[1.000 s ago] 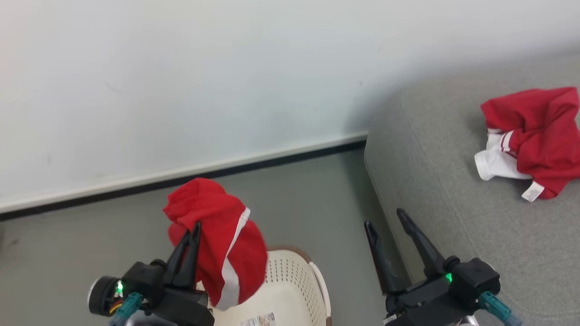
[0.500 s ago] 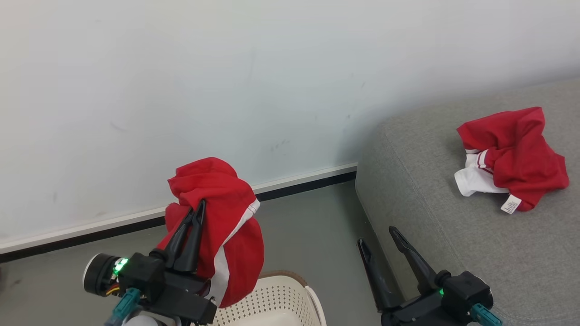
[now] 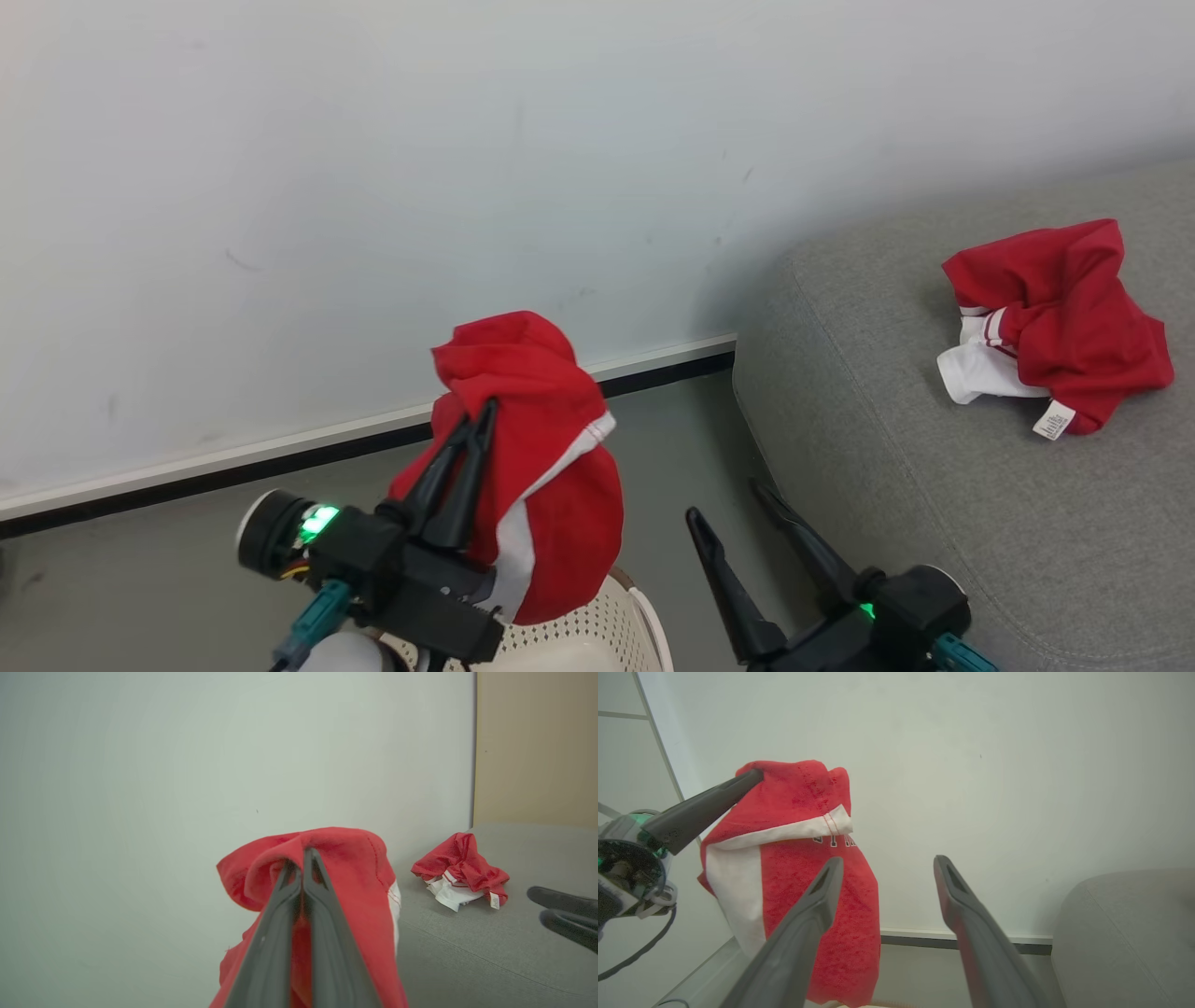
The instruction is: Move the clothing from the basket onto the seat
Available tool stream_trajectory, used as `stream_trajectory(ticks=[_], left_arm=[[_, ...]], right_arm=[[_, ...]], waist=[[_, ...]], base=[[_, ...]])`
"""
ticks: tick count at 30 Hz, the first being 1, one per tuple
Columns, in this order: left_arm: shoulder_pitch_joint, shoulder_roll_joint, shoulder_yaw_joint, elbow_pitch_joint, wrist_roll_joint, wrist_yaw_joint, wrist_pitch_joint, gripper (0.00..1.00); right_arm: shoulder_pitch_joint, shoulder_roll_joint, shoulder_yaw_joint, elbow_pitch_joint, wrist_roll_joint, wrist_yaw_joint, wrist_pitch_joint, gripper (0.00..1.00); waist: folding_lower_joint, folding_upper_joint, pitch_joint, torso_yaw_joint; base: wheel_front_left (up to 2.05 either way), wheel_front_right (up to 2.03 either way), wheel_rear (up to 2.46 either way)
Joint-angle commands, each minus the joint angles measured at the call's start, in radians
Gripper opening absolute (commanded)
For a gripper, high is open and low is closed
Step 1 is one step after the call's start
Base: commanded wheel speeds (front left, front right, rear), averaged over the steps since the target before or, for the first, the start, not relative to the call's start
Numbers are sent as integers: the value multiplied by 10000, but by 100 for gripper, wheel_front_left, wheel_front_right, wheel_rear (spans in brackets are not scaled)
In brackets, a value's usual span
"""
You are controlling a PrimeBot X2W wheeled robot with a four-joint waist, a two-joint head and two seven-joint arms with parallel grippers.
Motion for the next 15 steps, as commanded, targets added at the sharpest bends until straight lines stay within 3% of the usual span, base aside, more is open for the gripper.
stream_trajectory(ticks=[1,6,15], left_arm=[[-228,-70,-107,51,-73,-80,-24,0],[-579,-375,-631,204,-34,-326,63,0],[-974,-717,-1360,391,39,-422,49,0]], right_arm=[[-229,-77,203,13,128,4,3,100],[-749,-42,1074,157,592,4,3,100],[-1509,12,1502,216,1223,4,5,100]], waist=[[0,0,20,13],[0,0,46,-18],[0,0,69,-75]], base=[[0,0,0],[0,0,0],[0,0,0]])
